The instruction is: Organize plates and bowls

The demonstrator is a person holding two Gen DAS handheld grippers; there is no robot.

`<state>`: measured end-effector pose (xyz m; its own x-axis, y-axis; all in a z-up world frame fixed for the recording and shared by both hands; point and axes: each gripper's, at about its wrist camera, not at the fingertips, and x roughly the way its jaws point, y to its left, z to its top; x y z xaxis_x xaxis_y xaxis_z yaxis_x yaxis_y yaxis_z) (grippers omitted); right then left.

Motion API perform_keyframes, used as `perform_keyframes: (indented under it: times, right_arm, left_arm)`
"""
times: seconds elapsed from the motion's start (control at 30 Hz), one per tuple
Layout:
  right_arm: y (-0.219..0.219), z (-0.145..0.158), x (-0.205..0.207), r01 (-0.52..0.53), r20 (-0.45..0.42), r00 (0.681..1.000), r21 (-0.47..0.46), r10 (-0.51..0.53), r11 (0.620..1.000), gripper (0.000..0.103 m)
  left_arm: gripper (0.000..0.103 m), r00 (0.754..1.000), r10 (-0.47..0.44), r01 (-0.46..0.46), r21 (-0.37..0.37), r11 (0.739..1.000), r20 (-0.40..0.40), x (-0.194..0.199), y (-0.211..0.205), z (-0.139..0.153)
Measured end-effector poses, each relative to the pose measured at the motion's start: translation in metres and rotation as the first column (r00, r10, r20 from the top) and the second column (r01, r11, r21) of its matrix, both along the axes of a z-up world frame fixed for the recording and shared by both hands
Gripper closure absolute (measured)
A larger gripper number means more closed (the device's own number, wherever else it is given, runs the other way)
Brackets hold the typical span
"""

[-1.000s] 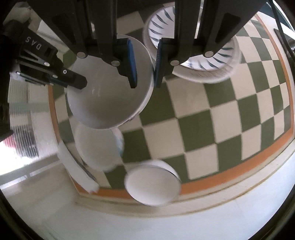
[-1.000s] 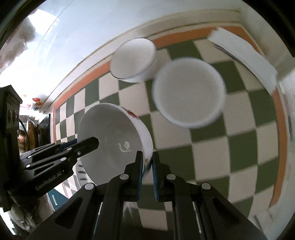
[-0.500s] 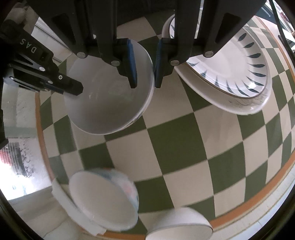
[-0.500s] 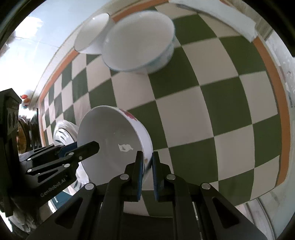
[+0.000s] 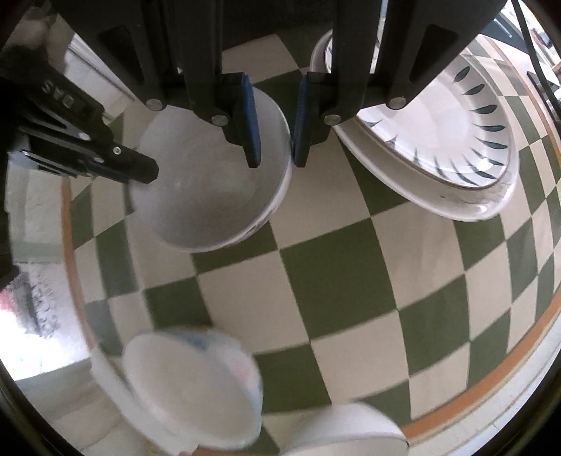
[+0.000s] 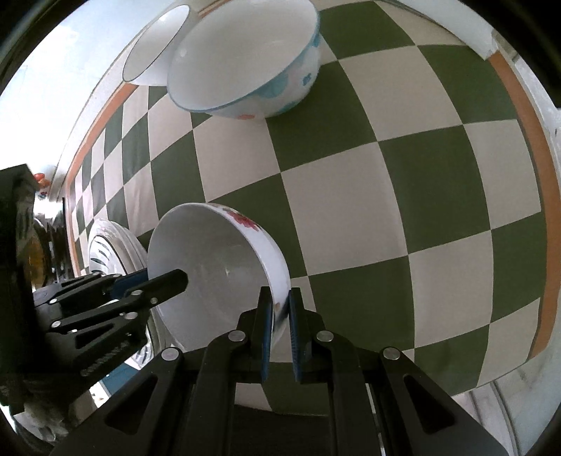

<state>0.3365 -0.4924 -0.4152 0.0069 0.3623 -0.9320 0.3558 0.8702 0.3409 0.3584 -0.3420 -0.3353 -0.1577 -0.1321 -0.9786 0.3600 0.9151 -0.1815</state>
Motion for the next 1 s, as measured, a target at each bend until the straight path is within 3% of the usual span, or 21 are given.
perform_keyframes:
  times: [0.13,0.2,0.27,0.33,0.5,0.8,0.9,0.97,1.0]
  right_arm:
    - [-0.016,0.028,0.0,0.036,0.056,0.998,0.035,-0.037,0.999,0.086]
    - [-0.025,0.045,0.003,0.052,0.09,0.994,0.027,-0.054,0.998,0.071]
    - [-0.037,0.066,0.008,0.08,0.143,0.986,0.038,-0.085,0.996,0.05]
    - [-0.048,0.082,0.019,0.097,0.185,0.977,0.045,-0.104,0.994,0.045]
    - [-0.076,0.092,0.053,0.149,0.234,0.961,0.008,-0.146,0.989,0.045]
    - [-0.097,0.037,0.099,0.186,0.153,0.97,0.022,-0.188,0.982,0.045]
    - [-0.097,0.023,0.109,0.188,0.136,0.972,0.038,-0.191,0.981,0.063]
    - [-0.095,0.015,0.114,0.181,0.119,0.975,0.04,-0.185,0.983,0.085]
    - [-0.094,0.012,0.115,0.186,0.121,0.974,0.051,-0.191,0.981,0.088]
  left_arm:
    - [0.084,0.998,0.036,-0.033,-0.069,0.997,0.044,0.014,0.005,0.04]
    - [0.076,0.995,0.074,-0.066,-0.1,0.993,0.073,0.029,0.003,0.059]
    - [0.075,0.992,0.097,-0.086,-0.136,0.987,0.082,0.043,-0.002,0.068]
    - [0.075,0.988,0.119,-0.106,-0.14,0.985,0.094,0.064,-0.006,0.07]
    - [0.075,0.986,0.144,-0.134,-0.125,0.983,0.078,0.098,-0.019,0.051]
    - [0.075,0.996,0.085,-0.084,-0.056,0.995,0.017,0.126,-0.045,-0.006]
    - [0.078,0.997,0.074,-0.072,-0.065,0.995,0.019,0.129,-0.051,-0.017]
    - [0.083,0.998,0.067,-0.066,-0.068,0.996,0.017,0.13,-0.054,-0.022]
    - [0.083,0.998,0.066,-0.065,-0.069,0.995,0.011,0.13,-0.055,-0.024]
